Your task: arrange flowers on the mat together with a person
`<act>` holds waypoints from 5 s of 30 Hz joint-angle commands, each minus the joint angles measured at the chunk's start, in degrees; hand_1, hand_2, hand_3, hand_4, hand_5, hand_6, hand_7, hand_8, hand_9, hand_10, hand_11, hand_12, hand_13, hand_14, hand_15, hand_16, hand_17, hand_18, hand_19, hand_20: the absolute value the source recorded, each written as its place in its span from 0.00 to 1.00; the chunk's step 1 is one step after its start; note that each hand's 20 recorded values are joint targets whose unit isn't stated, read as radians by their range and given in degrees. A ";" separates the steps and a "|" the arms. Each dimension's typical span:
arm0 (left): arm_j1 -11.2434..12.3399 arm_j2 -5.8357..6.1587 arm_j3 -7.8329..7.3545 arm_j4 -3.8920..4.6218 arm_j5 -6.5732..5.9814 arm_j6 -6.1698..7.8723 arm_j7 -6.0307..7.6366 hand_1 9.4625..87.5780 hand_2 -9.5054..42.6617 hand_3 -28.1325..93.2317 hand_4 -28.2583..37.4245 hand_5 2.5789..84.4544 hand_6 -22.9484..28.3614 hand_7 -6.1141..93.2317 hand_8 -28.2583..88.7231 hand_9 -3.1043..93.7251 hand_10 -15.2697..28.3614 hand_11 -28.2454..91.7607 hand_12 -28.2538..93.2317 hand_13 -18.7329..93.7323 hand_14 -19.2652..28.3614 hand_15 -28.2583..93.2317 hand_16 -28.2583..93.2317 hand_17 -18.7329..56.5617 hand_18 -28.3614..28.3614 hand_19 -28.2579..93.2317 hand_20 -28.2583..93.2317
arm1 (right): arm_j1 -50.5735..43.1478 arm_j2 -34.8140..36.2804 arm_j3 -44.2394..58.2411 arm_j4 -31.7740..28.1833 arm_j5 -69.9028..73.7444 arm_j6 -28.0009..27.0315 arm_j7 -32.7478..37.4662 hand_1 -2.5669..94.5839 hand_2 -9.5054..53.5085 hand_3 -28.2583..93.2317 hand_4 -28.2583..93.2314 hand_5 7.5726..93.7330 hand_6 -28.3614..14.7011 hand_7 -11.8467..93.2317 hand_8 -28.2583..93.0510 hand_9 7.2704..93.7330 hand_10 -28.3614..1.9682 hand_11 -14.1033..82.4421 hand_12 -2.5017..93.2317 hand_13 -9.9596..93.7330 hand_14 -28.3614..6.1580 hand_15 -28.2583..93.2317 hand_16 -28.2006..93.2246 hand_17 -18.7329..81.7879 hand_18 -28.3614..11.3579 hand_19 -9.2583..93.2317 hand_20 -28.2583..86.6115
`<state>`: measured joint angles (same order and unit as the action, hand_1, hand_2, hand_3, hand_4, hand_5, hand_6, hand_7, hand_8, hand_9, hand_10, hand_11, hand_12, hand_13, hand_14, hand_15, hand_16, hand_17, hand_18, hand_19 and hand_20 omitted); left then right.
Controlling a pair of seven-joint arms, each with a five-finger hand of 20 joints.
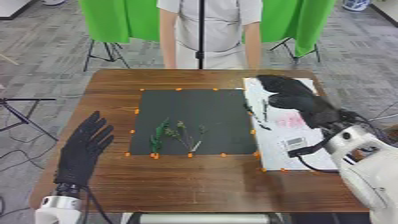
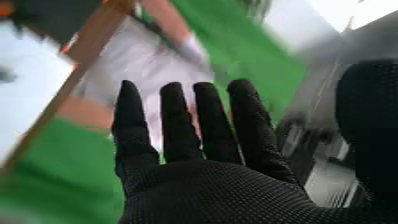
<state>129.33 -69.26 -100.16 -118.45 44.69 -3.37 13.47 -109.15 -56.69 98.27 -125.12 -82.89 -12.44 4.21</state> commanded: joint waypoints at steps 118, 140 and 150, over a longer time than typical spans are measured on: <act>-1.22 -1.12 1.99 1.61 -1.47 -0.81 -0.04 0.19 0.12 0.82 0.00 0.32 0.51 0.25 0.15 0.27 0.60 0.36 0.37 0.34 0.69 0.40 0.26 0.12 0.89 0.57 0.31 | -9.81 -12.72 8.11 1.14 15.71 -2.24 1.75 0.20 0.04 0.90 0.03 0.28 0.55 0.24 0.17 0.30 0.45 0.23 0.25 0.37 0.45 0.35 0.48 0.24 0.18 0.47 0.45; -1.20 -1.98 2.07 1.38 -0.91 -0.65 -0.76 0.20 0.11 0.82 0.00 0.33 0.52 0.25 0.15 0.27 0.61 0.37 0.37 0.34 0.69 0.41 0.26 0.11 0.89 0.57 0.31 | -2.18 4.31 -4.55 8.49 -52.21 15.32 -0.41 0.37 0.00 0.91 0.00 0.35 0.57 0.40 0.10 0.34 0.54 0.42 0.25 0.58 0.48 0.84 0.39 0.48 0.25 0.94 0.61; -1.31 -1.91 2.05 1.41 -1.01 -0.39 -0.82 0.20 0.10 0.82 0.00 0.33 0.52 0.25 0.15 0.27 0.61 0.37 0.37 0.34 0.69 0.41 0.26 0.11 0.89 0.57 0.31 | 7.73 9.49 -15.72 13.44 -55.96 12.08 11.76 0.38 0.00 0.91 0.00 0.35 0.56 0.37 0.10 0.31 0.61 0.44 0.24 0.67 0.51 0.91 0.37 0.57 0.30 1.00 0.68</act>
<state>127.60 -70.79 -98.08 -117.28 43.48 -3.72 13.19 -107.49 -49.06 87.53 -113.18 -125.17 1.61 8.61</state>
